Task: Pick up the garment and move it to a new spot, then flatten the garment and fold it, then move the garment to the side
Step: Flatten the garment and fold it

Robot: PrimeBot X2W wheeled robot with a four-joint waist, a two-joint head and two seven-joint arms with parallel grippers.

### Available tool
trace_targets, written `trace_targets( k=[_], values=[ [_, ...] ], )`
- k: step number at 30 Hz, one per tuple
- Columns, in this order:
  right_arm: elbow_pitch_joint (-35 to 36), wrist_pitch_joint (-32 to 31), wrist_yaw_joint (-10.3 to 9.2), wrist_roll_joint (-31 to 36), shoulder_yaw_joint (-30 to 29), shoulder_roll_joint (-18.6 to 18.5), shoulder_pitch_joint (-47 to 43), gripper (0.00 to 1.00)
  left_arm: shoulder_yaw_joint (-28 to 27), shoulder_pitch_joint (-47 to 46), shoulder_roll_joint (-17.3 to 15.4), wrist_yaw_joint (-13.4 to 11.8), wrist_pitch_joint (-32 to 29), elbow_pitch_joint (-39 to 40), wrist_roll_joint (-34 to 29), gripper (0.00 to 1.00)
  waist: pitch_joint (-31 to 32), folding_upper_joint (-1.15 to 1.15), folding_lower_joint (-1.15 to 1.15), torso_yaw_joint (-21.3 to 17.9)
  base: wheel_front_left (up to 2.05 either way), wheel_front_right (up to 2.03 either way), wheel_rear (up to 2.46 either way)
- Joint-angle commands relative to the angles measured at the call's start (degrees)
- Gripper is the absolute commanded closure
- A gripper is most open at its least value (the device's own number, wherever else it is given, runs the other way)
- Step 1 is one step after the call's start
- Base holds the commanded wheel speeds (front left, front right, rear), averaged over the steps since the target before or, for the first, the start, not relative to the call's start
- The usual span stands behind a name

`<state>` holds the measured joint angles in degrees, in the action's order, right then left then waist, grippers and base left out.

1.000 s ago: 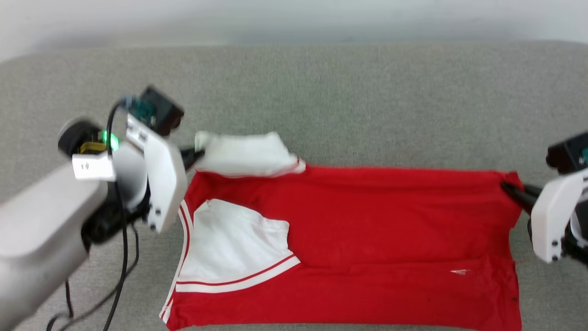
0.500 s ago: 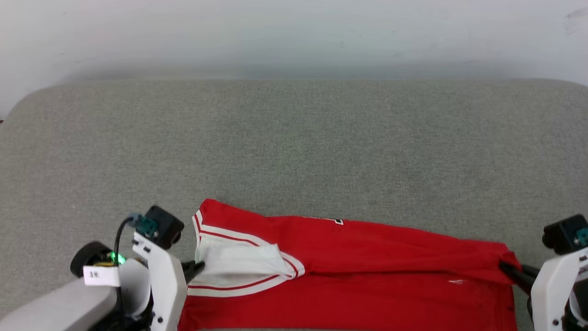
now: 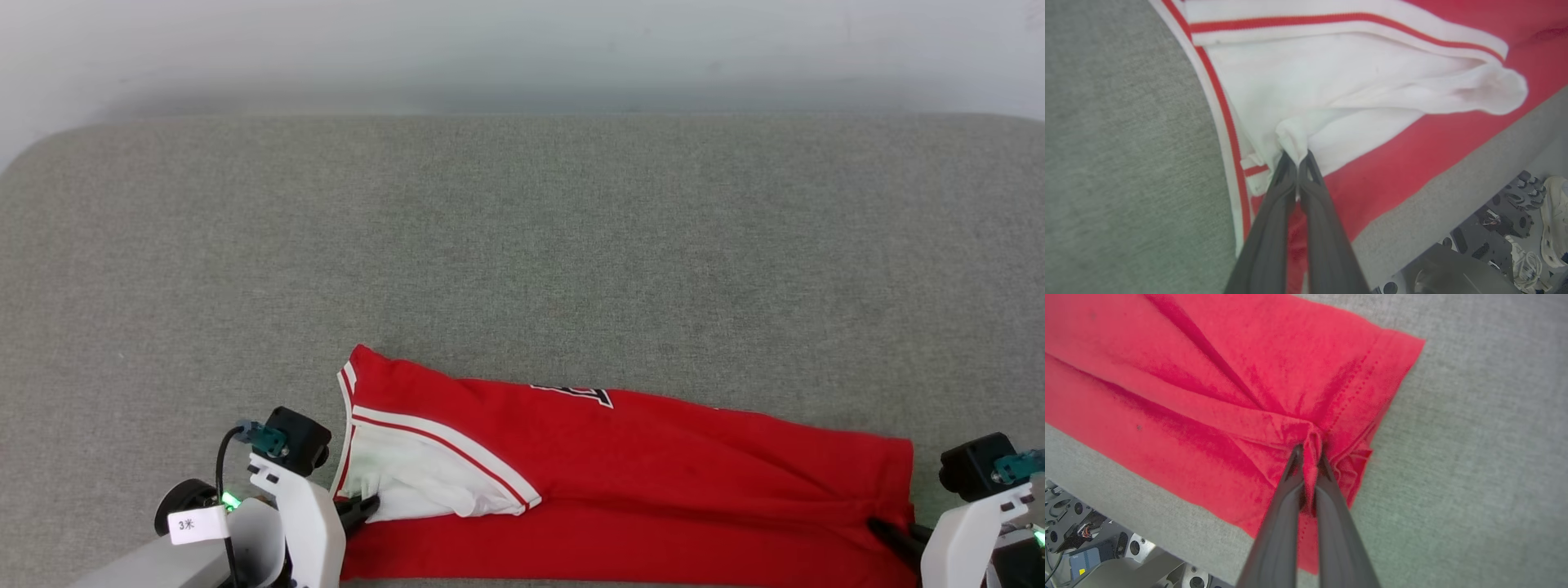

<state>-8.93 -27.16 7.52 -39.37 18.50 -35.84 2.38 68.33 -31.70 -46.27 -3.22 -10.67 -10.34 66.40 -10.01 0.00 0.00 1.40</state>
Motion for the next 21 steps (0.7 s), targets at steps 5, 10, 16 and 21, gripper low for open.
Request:
trace_targets(
  k=[5,10,16,21],
  values=[
    [2.3,2.1,-0.08,-2.1,-1.6,-0.1,-0.5,0.00,-2.7,1.5,0.6,-1.9,7.1,-0.9,-0.7,0.00,2.3,0.00,0.00,-0.1,0.00,0.00,0.00],
    [7.3,1.2,-0.07,-5.1,-6.0,-2.1,-2.5,0.00,-6.7,3.5,-0.1,-8.3,17.1,1.5,-2.5,0.00,3.8,0.00,0.00,-0.1,0.00,0.00,0.00],
    [8.5,-2.5,-0.06,-8.5,-11.4,-3.5,-3.8,0.00,-10.5,5.7,0.2,-15.0,24.5,4.1,-5.6,0.00,4.1,0.00,0.00,0.3,0.00,0.00,0.00],
    [7.0,-7.7,-0.06,-12.3,-14.5,-3.2,-3.4,0.00,-15.9,8.0,1.9,-20.0,25.9,6.2,-10.7,0.00,3.5,0.00,0.00,1.1,0.00,0.00,0.00]
  ],
)
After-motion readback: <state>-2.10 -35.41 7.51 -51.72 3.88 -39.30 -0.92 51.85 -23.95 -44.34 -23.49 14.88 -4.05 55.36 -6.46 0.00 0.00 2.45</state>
